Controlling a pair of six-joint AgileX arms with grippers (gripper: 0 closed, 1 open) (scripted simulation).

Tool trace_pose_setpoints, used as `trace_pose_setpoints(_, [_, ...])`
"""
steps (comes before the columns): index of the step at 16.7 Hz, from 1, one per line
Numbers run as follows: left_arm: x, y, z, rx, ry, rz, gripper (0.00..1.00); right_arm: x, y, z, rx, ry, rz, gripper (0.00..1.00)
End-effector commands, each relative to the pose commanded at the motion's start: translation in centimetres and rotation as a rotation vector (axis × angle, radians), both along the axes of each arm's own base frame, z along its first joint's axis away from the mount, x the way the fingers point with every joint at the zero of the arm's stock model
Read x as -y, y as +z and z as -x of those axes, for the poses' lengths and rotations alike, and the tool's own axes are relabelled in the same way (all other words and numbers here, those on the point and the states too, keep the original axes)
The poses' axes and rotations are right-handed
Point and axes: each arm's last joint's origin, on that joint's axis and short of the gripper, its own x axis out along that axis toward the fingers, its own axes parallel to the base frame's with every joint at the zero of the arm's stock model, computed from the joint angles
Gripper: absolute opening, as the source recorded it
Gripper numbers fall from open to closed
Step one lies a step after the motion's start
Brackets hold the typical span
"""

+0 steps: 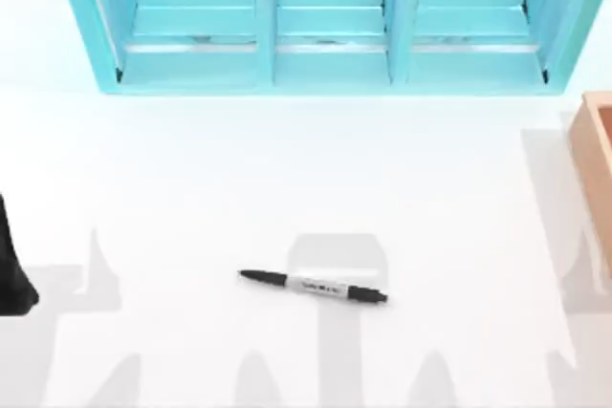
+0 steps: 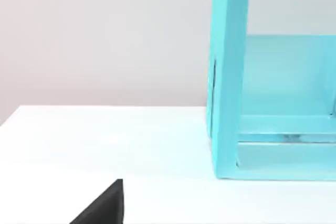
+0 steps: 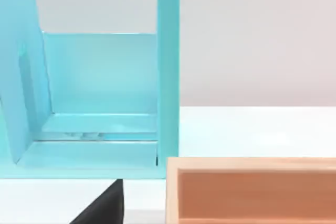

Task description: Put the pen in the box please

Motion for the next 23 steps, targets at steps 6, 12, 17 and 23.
trace_pose_setpoints(6, [0.0, 0.0, 0.0, 0.0, 0.0, 0.0, 1.0, -0.6, 1.2, -0.2, -0.08, 0.056, 0.026, 1.0])
trace_pose_setpoints(12, [0.0, 0.0, 0.0, 0.0, 0.0, 0.0, 1.0, -3.4, 5.8, -2.7, -0.393, 0.26, 0.179, 1.0])
trace_pose_setpoints(17, [0.0, 0.0, 0.0, 0.0, 0.0, 0.0, 1.0, -9.2, 9.2, -7.7, -0.703, 0.492, 0.418, 1.0])
trace_pose_setpoints(23, [0.0, 0.0, 0.0, 0.0, 0.0, 0.0, 1.0, -20.4, 8.6, -13.4, -0.998, 0.738, 0.771, 1.0])
